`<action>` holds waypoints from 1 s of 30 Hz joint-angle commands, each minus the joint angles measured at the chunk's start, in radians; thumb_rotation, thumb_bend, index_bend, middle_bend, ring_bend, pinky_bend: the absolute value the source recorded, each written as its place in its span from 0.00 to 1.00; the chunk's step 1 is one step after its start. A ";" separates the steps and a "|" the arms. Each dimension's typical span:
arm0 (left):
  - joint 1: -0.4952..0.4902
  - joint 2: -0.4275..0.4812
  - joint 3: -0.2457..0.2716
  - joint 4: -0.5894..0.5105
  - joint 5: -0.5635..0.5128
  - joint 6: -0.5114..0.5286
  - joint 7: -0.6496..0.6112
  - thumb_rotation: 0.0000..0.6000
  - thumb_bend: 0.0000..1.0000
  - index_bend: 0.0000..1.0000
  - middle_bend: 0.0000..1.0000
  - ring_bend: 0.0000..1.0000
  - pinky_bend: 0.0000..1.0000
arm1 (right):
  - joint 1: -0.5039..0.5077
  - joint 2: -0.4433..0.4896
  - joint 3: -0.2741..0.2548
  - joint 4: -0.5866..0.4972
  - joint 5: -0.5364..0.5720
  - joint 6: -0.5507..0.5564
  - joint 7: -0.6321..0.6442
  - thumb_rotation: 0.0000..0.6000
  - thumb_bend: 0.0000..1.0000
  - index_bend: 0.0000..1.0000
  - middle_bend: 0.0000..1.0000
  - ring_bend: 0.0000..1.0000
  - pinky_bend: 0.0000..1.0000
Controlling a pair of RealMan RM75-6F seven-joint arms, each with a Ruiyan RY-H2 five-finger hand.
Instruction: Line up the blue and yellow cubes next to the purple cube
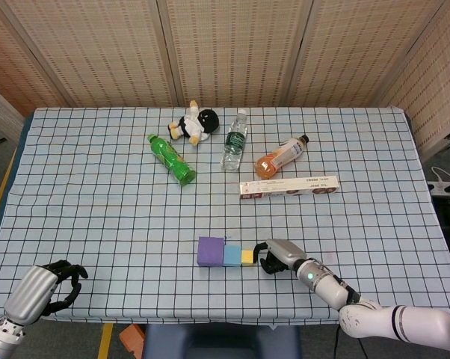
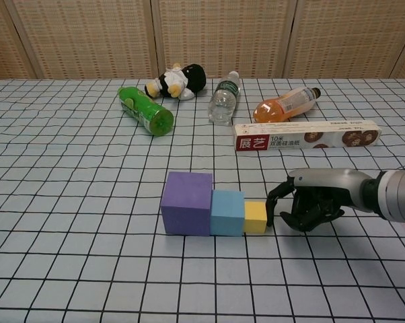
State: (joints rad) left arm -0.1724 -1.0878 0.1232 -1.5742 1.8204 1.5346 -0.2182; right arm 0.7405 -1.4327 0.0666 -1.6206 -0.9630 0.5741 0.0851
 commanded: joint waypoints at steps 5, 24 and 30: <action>0.000 0.000 0.001 0.001 0.002 0.001 0.002 1.00 0.49 0.48 0.60 0.46 0.66 | -0.001 -0.005 0.007 0.010 -0.022 -0.003 0.017 1.00 0.59 0.46 1.00 0.88 1.00; -0.002 -0.004 -0.005 0.014 -0.016 -0.009 -0.009 1.00 0.49 0.48 0.60 0.46 0.66 | -0.214 0.151 -0.116 -0.119 -0.134 0.628 -0.441 1.00 0.27 0.37 0.82 0.59 0.97; -0.001 -0.007 -0.007 0.017 -0.020 -0.012 0.005 1.00 0.49 0.48 0.60 0.46 0.66 | -0.390 0.035 -0.141 0.070 -0.287 0.948 -0.438 1.00 0.16 0.30 0.40 0.24 0.65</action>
State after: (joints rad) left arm -0.1736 -1.0949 0.1162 -1.5573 1.7997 1.5221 -0.2143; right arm 0.5223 -1.3276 -0.0369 -1.6858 -1.1222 1.2332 -0.2821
